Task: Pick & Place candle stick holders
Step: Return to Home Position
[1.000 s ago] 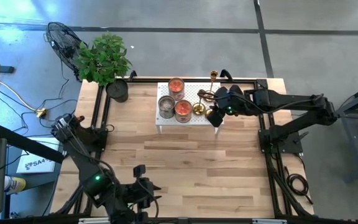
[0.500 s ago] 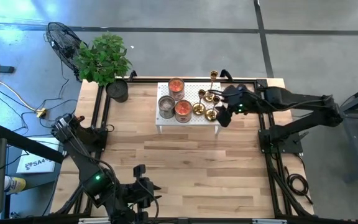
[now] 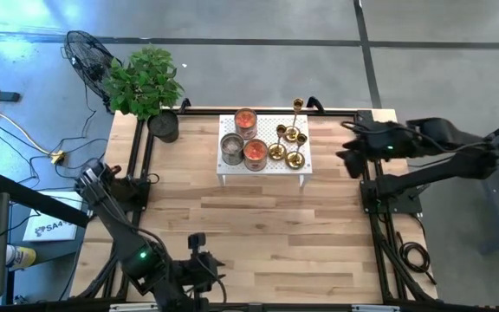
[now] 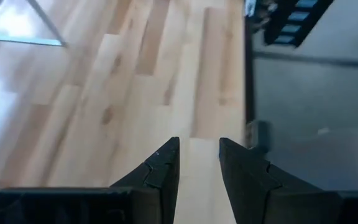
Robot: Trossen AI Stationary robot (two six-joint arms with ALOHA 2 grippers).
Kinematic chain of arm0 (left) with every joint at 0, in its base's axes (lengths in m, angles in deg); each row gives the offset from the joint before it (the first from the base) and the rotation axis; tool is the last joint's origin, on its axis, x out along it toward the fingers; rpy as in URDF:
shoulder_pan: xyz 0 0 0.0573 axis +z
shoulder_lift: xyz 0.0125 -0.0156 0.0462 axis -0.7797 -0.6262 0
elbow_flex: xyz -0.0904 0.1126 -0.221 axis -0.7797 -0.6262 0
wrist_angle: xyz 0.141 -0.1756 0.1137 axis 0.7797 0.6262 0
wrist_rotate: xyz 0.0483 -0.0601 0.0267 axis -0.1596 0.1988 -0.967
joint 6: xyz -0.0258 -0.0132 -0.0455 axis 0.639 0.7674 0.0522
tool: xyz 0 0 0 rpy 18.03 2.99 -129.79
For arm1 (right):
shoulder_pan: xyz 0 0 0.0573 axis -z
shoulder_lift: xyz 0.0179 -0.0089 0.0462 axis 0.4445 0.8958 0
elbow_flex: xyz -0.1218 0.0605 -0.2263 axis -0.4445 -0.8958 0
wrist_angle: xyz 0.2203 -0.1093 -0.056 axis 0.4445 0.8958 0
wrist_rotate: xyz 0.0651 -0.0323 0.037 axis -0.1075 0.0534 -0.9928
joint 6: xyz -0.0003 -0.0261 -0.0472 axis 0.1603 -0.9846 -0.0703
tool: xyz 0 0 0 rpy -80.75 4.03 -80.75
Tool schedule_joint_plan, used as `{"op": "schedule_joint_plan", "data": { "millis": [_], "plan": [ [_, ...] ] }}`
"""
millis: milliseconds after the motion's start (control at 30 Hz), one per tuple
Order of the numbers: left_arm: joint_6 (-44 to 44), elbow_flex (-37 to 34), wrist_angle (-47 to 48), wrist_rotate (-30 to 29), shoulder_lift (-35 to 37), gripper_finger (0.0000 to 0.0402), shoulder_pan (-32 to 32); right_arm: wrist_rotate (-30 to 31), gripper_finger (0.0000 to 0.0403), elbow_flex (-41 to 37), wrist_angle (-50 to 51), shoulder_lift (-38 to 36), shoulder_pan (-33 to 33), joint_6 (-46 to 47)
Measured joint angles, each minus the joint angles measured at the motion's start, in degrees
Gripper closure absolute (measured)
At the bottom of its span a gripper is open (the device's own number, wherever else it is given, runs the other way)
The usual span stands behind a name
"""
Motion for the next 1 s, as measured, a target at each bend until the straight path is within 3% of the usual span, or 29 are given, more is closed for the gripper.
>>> {"op": "schedule_joint_plan", "data": {
  "millis": [100, 333, 467, 700, 867, 1000],
  "plan": [
    [-3.1, 0.0, 3.0, -3.6, -0.4, 0.0290, 0.0, 1.0, 0.0227, 0.0, 4.5, -2.9, -2.4, 3.5],
    [-11.4, 0.0, 7.7, -21.8, -0.3, 0.0290, 0.4, 3.5, 0.0243, -0.1, 17.7, -4.7, -9.6, 15.8],
    [-16.4, 0.0, 9.6, -26.0, -0.3, 0.0290, 1.0, 4.6, 0.0251, -3.7, 17.6, -5.3, -13.4, 18.7],
    [-19.0, 0.0, 16.4, -22.8, -0.3, 0.0291, 6.1, 1.7, 0.0258, -17.6, 15.4, -7.4, -15.5, 20.0],
    [-16.4, 0.0, 22.5, -16.8, -1.1, 0.0291, 10.7, -0.6, 0.0256, -28.9, 11.4, -8.0, -15.4, 21.7],
    [-21.2, -0.1, 22.5, -14.7, -1.5, 0.0293, 13.2, -2.7, 0.0265, -32.5, 0.8, -7.8, -15.4, 17.0]
  ]
}}
